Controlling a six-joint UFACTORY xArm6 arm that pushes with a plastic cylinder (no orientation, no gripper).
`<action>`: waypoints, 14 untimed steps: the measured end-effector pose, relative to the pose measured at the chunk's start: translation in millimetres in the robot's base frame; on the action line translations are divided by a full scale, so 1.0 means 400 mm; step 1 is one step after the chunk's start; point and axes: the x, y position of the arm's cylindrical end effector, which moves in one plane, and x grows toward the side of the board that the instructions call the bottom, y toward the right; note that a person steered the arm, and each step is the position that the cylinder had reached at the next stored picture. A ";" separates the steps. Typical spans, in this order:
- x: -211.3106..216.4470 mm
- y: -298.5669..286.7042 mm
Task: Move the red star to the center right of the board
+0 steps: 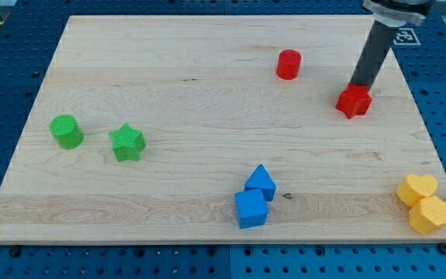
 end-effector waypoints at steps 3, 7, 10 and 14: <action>-0.006 -0.091; 0.090 -0.170; 0.103 -0.111; 0.103 -0.051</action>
